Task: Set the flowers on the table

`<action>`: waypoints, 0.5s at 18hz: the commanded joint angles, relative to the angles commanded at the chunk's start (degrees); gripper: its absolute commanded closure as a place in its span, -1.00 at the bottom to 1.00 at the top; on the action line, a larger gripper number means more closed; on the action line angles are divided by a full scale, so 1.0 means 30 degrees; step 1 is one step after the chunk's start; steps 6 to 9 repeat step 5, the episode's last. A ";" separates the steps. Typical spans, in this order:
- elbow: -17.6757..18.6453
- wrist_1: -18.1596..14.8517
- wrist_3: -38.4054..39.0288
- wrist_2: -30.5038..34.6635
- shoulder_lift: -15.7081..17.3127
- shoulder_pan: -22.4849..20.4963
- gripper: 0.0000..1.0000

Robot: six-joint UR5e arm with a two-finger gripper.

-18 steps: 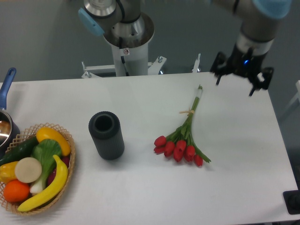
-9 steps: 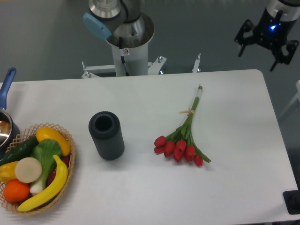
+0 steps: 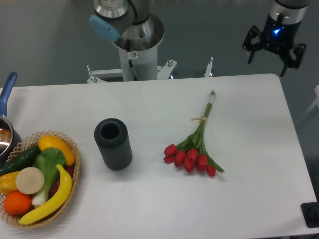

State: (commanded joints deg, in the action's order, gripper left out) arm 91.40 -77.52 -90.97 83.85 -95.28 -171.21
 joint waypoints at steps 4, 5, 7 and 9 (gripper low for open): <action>0.0295 0.0059 0.0000 -0.0059 0.0059 -0.0058 -1.00; 0.0295 0.0088 0.0000 -0.0059 0.0059 -0.0059 -1.00; 0.0295 0.0088 0.0000 -0.0059 0.0059 -0.0059 -1.00; 0.0295 0.0088 0.0000 -0.0059 0.0059 -0.0059 -1.00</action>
